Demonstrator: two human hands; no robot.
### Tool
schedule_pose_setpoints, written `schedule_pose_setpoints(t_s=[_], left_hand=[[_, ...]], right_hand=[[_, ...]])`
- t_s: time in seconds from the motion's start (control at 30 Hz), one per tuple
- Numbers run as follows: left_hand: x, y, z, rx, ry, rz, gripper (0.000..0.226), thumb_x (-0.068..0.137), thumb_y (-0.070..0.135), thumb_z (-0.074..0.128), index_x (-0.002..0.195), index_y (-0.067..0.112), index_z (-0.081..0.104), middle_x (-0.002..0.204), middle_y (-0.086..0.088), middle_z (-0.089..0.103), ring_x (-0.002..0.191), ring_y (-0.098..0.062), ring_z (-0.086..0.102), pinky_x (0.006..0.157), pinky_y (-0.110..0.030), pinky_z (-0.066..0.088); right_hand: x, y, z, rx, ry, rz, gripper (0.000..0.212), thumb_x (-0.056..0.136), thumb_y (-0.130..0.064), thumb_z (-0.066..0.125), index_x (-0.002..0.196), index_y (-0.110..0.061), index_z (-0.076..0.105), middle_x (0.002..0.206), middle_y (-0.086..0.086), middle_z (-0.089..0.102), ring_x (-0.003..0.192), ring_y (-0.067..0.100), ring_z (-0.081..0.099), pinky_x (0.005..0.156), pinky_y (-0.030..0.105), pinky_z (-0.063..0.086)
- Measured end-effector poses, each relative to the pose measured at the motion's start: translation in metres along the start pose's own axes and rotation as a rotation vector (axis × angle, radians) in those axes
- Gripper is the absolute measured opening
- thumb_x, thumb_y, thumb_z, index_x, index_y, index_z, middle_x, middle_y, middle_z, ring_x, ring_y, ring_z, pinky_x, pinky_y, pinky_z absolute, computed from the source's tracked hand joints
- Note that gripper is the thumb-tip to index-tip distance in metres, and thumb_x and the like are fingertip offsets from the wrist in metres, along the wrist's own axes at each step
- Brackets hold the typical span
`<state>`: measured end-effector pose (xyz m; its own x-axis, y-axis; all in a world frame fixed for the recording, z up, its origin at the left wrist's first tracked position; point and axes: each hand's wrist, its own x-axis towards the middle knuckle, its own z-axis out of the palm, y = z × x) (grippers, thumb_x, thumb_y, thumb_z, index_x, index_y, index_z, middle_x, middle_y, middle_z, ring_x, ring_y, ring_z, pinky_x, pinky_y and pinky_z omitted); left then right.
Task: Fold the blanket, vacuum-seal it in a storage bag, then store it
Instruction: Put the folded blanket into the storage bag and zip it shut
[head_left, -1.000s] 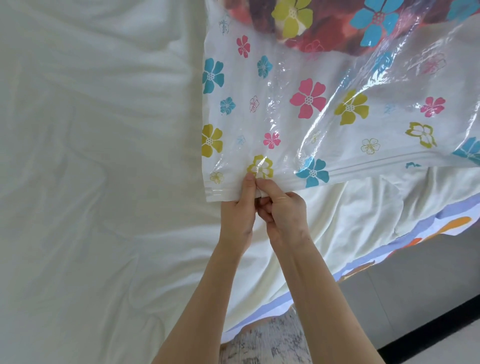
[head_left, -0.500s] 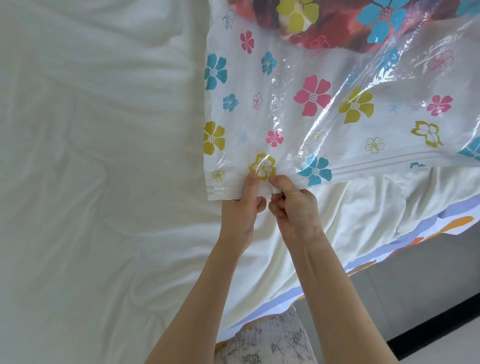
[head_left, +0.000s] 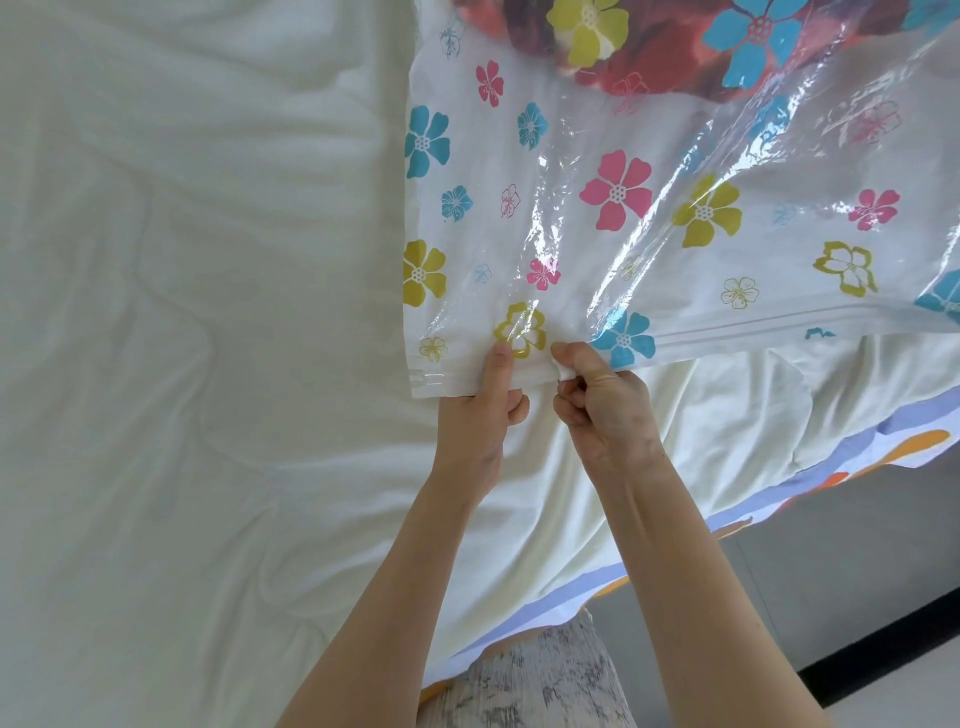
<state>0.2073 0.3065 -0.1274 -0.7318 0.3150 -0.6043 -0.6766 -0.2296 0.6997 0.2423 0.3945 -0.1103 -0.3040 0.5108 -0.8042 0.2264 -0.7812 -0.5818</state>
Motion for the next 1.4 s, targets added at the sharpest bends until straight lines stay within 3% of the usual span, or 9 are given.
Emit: schedule_pose_setpoints(t_s=[0.4, 0.6, 0.9, 1.0, 1.07, 1.13, 1.2, 1.27, 1.4], left_hand=[[0.0, 0.0, 0.0, 0.03, 0.003, 0.024, 0.022, 0.098, 0.005, 0.044, 0.083, 0.02, 0.051, 0.06, 0.008, 0.038, 0.042, -0.006, 0.02, 0.041, -0.018, 0.021], [0.0, -0.001, -0.001, 0.053, 0.08, 0.073, 0.014, 0.095, 0.008, 0.05, 0.096, 0.021, 0.055, 0.063, 0.014, 0.046, 0.045, -0.005, 0.023, 0.042, -0.017, 0.023], [-0.009, -0.022, 0.041, -0.134, 0.139, -0.04, 0.025, 0.081, 0.036, 0.066, 0.081, 0.02, 0.047, 0.055, 0.004, 0.027, 0.044, -0.008, 0.019, 0.045, -0.021, 0.017], [-0.008, -0.019, 0.061, -0.134, 0.198, -0.093, 0.026, 0.092, 0.024, 0.059, 0.07, 0.02, 0.045, 0.052, 0.009, 0.029, 0.044, -0.007, 0.019, 0.044, -0.02, 0.018], [-0.005, -0.018, 0.064, -0.08, 0.254, -0.058, 0.02, 0.092, 0.022, 0.059, 0.073, 0.019, 0.054, 0.054, 0.009, 0.044, 0.044, -0.006, 0.033, 0.043, -0.019, 0.032], [-0.006, -0.022, 0.061, 0.013, 0.3, -0.007, 0.013, 0.091, 0.026, 0.061, 0.094, 0.015, 0.065, 0.082, 0.0, 0.069, 0.069, -0.016, 0.064, 0.069, -0.035, 0.055], [-0.009, -0.026, 0.059, 0.096, 0.308, 0.013, 0.019, 0.092, 0.027, 0.059, 0.096, 0.011, 0.066, 0.089, -0.005, 0.073, 0.084, -0.023, 0.069, 0.072, -0.044, 0.056], [-0.011, -0.028, 0.058, 0.116, 0.291, 0.034, 0.018, 0.094, 0.025, 0.055, 0.082, 0.013, 0.063, 0.068, 0.006, 0.068, 0.067, -0.011, 0.067, 0.057, -0.031, 0.052], [-0.013, -0.029, 0.055, 0.02, 0.262, 0.044, 0.013, 0.096, 0.019, 0.053, 0.091, 0.015, 0.065, 0.078, 0.01, 0.072, 0.078, -0.005, 0.068, 0.066, -0.02, 0.053]], right_hand=[[0.004, -0.01, -0.013, -0.047, -0.019, -0.024, 0.027, 0.08, 0.004, 0.063, 0.065, -0.011, 0.047, 0.045, -0.005, 0.03, 0.036, 0.007, 0.024, 0.035, 0.018, 0.02], [0.005, -0.032, -0.035, -0.052, -0.019, -0.022, 0.022, 0.084, -0.042, 0.065, 0.086, -0.02, 0.067, 0.076, -0.004, 0.065, 0.06, 0.01, 0.057, 0.059, 0.024, 0.046], [0.0, -0.043, -0.04, 0.019, 0.111, -0.143, 0.018, 0.088, -0.013, 0.066, 0.077, -0.007, 0.054, 0.052, -0.001, 0.061, 0.044, 0.009, 0.057, 0.052, 0.019, 0.05], [-0.001, -0.042, -0.04, 0.029, 0.103, -0.13, 0.016, 0.088, -0.014, 0.065, 0.079, -0.005, 0.056, 0.05, -0.001, 0.059, 0.044, 0.009, 0.056, 0.052, 0.019, 0.05], [0.002, -0.041, -0.042, 0.019, 0.086, -0.126, 0.018, 0.088, -0.021, 0.066, 0.08, -0.007, 0.057, 0.055, -0.001, 0.06, 0.047, 0.01, 0.056, 0.052, 0.021, 0.049], [0.001, -0.034, -0.041, -0.135, 0.023, -0.084, 0.026, 0.085, -0.036, 0.067, 0.084, -0.011, 0.062, 0.064, -0.002, 0.061, 0.053, 0.011, 0.055, 0.053, 0.023, 0.046], [-0.005, -0.018, -0.035, -0.318, -0.08, -0.029, 0.04, 0.081, -0.046, 0.068, 0.086, -0.006, 0.066, 0.071, 0.002, 0.06, 0.061, 0.014, 0.053, 0.058, 0.027, 0.043], [-0.012, -0.005, -0.026, -0.332, -0.094, -0.046, 0.041, 0.078, -0.039, 0.074, 0.077, 0.001, 0.063, 0.072, 0.01, 0.056, 0.067, 0.019, 0.052, 0.066, 0.034, 0.045], [-0.01, -0.001, -0.018, -0.304, -0.033, -0.164, 0.047, 0.081, -0.025, 0.074, 0.046, -0.007, 0.049, 0.052, 0.005, 0.049, 0.057, 0.018, 0.05, 0.061, 0.031, 0.046]])
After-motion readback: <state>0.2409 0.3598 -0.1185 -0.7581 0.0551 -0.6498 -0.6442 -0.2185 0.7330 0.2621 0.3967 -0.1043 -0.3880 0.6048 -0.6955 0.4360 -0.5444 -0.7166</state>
